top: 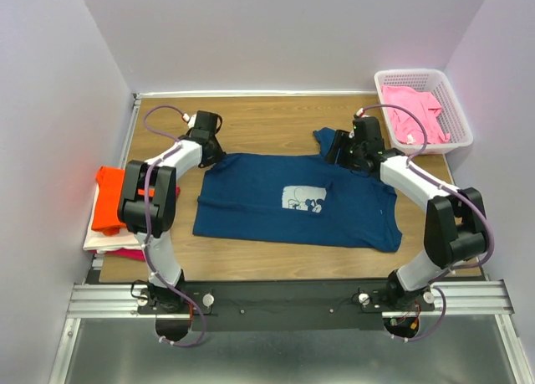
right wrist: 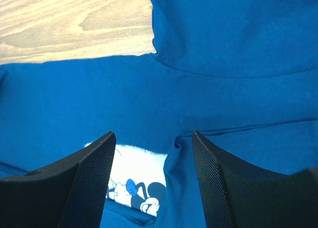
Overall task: Fold and stack the t-shirts
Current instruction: Fold the tshirt
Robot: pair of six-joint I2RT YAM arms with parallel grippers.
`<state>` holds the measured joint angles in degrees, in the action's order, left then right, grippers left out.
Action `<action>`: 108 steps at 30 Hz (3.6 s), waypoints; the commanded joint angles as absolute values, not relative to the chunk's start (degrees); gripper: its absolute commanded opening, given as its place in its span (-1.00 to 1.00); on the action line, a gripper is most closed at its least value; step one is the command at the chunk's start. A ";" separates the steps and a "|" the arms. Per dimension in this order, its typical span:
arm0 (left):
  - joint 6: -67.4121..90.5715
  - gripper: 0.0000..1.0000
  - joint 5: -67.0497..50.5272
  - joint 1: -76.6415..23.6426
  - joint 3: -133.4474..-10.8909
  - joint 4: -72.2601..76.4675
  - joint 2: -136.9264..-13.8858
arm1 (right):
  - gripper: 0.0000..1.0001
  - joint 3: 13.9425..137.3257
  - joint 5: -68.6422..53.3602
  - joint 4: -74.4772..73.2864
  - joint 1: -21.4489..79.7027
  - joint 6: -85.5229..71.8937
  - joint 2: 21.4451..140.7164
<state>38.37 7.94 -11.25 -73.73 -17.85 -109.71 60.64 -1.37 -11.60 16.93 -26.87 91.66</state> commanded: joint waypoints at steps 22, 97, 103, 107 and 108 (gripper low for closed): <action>38.76 -0.28 9.41 -22.50 -50.80 -4.04 -90.27 | 0.39 56.78 -1.58 -10.72 16.79 -26.02 86.57; 36.83 -1.00 16.44 -14.50 -75.58 -17.23 -106.78 | 0.40 66.97 5.53 -7.30 16.88 -22.25 97.29; 35.51 -1.00 13.54 -12.83 -77.17 -16.18 -110.74 | 0.39 72.06 7.82 -4.57 16.79 -17.50 102.83; 34.72 -0.77 12.22 -11.60 -77.52 -15.38 -111.62 | 0.40 73.83 7.91 -3.26 16.09 -15.91 106.08; 34.63 -0.54 12.13 -11.43 -77.69 -15.38 -111.53 | 0.40 74.18 7.65 -3.16 16.00 -15.91 107.30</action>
